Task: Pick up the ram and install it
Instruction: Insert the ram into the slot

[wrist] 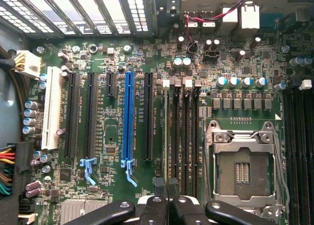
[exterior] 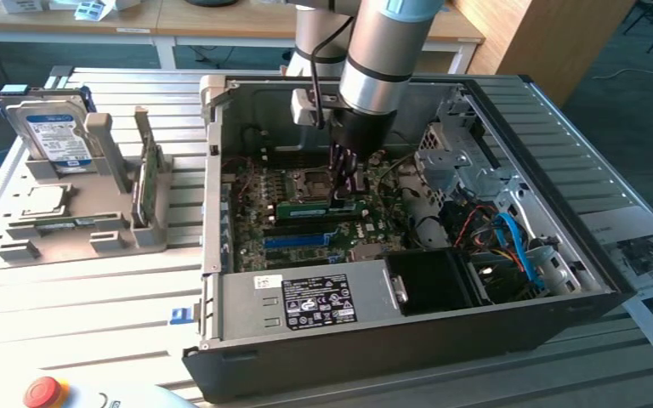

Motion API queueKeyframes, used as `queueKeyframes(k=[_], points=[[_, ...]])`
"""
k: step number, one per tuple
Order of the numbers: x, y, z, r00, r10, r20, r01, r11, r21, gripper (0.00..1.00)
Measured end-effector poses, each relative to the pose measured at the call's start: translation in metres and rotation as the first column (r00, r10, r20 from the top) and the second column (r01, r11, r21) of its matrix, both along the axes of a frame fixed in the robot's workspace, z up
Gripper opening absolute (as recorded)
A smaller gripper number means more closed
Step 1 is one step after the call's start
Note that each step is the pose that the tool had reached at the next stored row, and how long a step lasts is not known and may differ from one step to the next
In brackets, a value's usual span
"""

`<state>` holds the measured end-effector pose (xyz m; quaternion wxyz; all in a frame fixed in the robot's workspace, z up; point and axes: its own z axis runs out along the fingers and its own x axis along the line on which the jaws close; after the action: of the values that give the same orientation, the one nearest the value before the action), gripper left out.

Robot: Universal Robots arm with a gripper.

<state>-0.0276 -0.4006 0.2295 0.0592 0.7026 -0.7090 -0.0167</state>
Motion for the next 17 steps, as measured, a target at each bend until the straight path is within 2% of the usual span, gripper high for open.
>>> queueKeyframes(k=[11, 17], points=[[0.0000, 0.0000, -0.0005, 1.0000, -0.001, 0.0003, 0.001, 1.0000, 0.0003, 0.11], [0.0003, 0.0001, 0.0017, 1.0000, -0.001, -0.0045, 0.001, 1.0000, 0.0006, 0.11]])
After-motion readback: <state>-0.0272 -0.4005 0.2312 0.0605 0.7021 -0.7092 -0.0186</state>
